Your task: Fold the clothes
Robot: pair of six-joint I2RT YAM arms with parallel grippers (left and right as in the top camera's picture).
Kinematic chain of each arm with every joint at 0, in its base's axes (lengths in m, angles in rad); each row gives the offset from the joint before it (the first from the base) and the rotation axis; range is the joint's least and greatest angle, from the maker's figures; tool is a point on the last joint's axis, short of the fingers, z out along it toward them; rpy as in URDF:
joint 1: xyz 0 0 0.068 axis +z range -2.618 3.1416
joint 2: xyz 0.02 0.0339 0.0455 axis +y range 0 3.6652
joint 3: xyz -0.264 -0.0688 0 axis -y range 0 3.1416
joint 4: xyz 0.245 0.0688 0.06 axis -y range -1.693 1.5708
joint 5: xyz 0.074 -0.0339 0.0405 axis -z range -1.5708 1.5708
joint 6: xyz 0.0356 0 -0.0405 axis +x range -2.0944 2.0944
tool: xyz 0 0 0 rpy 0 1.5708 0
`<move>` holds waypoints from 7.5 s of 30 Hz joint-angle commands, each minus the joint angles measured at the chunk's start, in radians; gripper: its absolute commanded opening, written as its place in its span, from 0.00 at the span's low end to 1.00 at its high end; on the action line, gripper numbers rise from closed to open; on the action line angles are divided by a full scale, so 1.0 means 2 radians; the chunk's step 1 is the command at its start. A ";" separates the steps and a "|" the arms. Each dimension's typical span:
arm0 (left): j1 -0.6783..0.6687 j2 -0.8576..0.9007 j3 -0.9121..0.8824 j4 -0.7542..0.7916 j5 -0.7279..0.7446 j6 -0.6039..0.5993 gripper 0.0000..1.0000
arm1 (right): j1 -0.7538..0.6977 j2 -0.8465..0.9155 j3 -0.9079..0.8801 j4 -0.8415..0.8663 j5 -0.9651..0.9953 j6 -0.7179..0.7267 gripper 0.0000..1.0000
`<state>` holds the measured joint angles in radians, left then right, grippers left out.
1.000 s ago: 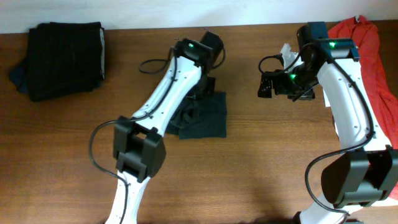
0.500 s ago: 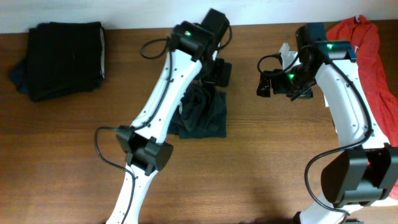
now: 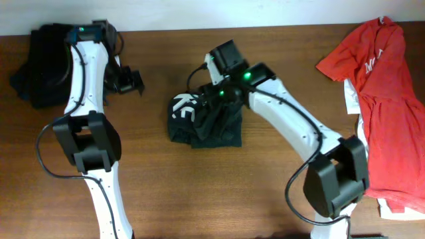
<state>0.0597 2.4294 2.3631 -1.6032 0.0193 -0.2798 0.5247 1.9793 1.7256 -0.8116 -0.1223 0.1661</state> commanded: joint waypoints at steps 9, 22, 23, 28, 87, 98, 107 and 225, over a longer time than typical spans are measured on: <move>-0.039 -0.003 -0.082 0.035 0.013 0.006 0.99 | 0.000 0.087 0.000 0.062 0.126 0.038 0.18; -0.100 -0.107 -0.082 0.012 -0.044 0.000 0.99 | -0.118 0.084 0.253 -0.338 -0.133 -0.089 0.99; -0.089 -0.107 -0.082 0.015 -0.043 0.000 0.99 | -0.106 0.084 0.253 -0.353 -0.143 -0.095 0.99; -0.065 -0.106 -0.084 0.008 -0.044 0.000 0.99 | -0.013 0.085 0.212 -0.343 -0.023 0.009 0.99; -0.073 -0.106 -0.084 0.018 -0.030 0.002 0.99 | -0.154 0.087 0.001 -0.290 0.070 0.028 0.23; -0.196 -0.106 -0.102 0.058 0.099 0.046 0.01 | -0.227 0.077 0.057 -0.252 -0.121 -0.056 0.06; -0.242 -0.106 -0.344 0.279 0.185 0.028 0.01 | -0.180 0.077 -0.059 -0.127 -0.191 -0.053 0.04; -0.149 -0.203 -0.493 0.545 0.237 -0.019 0.99 | -0.304 -0.067 -0.060 -0.092 0.037 0.051 0.99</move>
<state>-0.2092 1.9415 1.3800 -0.5632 0.4385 -0.3321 -0.0277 1.8519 1.6096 -0.9668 -0.0711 0.2623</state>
